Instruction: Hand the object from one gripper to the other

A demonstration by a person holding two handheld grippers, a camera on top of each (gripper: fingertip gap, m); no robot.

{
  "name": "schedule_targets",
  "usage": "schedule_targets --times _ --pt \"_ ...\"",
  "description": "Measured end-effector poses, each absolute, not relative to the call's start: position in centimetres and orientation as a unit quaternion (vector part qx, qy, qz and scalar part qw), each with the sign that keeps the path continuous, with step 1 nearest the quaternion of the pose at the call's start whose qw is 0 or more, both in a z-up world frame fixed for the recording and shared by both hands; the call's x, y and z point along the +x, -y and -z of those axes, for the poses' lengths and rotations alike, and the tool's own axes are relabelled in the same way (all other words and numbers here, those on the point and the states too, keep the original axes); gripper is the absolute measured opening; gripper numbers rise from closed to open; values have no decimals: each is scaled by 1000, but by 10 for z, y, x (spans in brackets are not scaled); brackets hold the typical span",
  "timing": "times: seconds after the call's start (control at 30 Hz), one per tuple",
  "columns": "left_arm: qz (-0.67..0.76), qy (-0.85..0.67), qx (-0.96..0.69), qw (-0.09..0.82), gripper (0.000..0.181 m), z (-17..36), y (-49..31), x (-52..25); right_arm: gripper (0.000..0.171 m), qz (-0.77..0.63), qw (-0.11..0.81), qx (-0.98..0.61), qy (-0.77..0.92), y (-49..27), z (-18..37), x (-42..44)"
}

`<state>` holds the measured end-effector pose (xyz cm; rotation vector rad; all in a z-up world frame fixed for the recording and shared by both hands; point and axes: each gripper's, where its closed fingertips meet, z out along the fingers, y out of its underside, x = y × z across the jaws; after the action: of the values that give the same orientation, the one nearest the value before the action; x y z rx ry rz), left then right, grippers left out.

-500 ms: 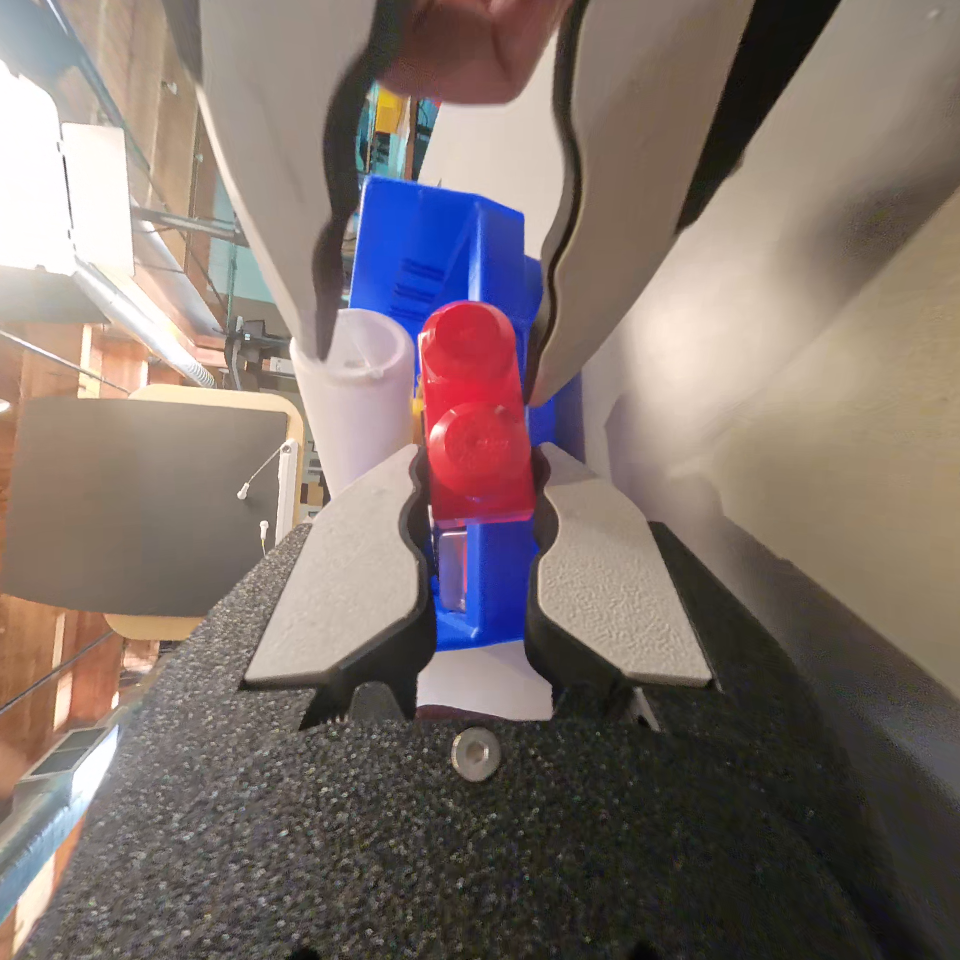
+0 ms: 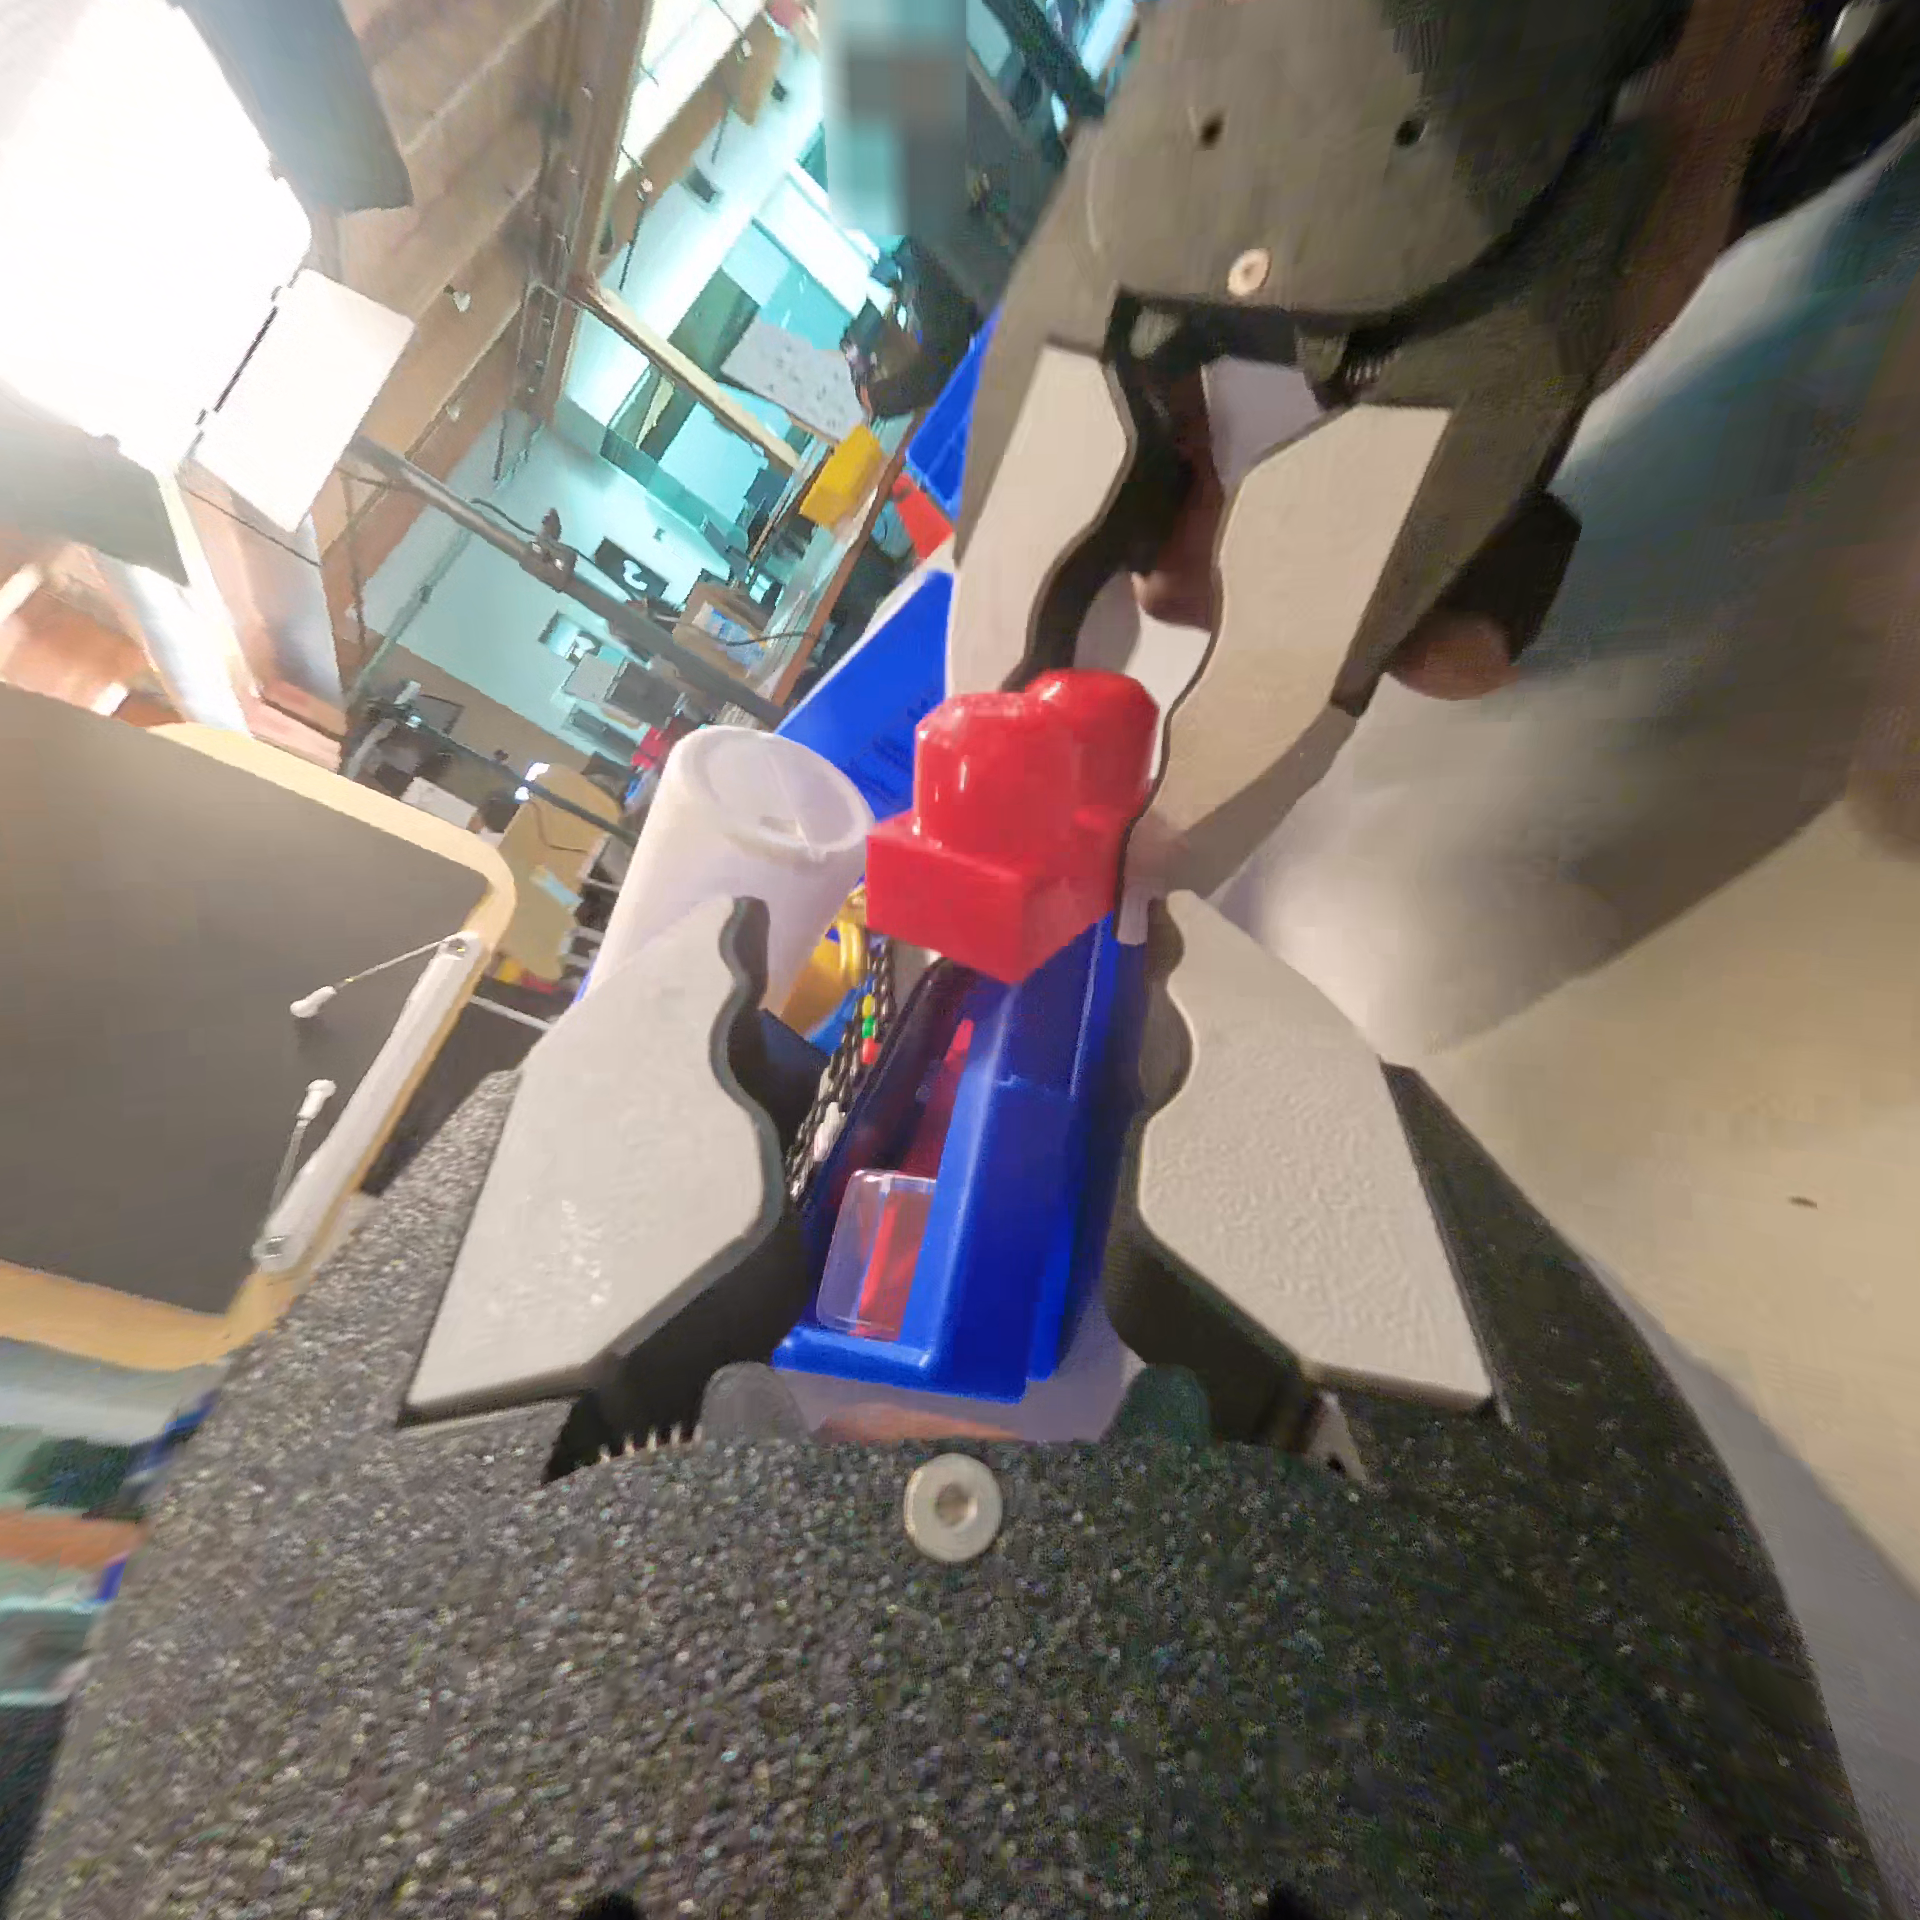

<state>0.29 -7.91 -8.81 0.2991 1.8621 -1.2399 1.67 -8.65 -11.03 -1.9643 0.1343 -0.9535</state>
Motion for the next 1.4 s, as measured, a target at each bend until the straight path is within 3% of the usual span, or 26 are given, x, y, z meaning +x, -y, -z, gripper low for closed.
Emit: schedule_targets --times 0.13,0.3,0.37,0.47,0.67,0.83,0.9,1.0,1.27,1.4 --pt "571 -753 73 320 71 83 82 -5 38 240 560 -783 -127 83 100 7" --pt "661 -748 -25 49 73 73 88 -27 37 161 642 -739 -125 79 81 -6" --pt "689 -722 -56 -12 74 63 86 -29 37 162 656 -729 -110 78 77 -10" --pt "719 -693 -63 -3 74 51 82 -26 38 126 667 -726 -114 75 75 -15" --pt "705 -701 -15 104 67 51 81 -26 38 7 673 -724 -151 67 80 -25" --pt "697 -715 -20 48 49 60 84 -32 38 12 658 -742 -128 63 84 -33" --pt "697 -716 -20 20 36 62 85 -36 37 24 649 -750 -129 62 87 -32" --pt "698 -713 -56 9 35 63 83 -27 37 81 641 -753 -125 66 87 -24" --pt "758 -589 -226 -165 35 42 67 2 66 474 515 -714 0 78 77 1" --pt "761 -561 -246 -216 36 45 72 -2 72 592 474 -651 34 77 57 -4"
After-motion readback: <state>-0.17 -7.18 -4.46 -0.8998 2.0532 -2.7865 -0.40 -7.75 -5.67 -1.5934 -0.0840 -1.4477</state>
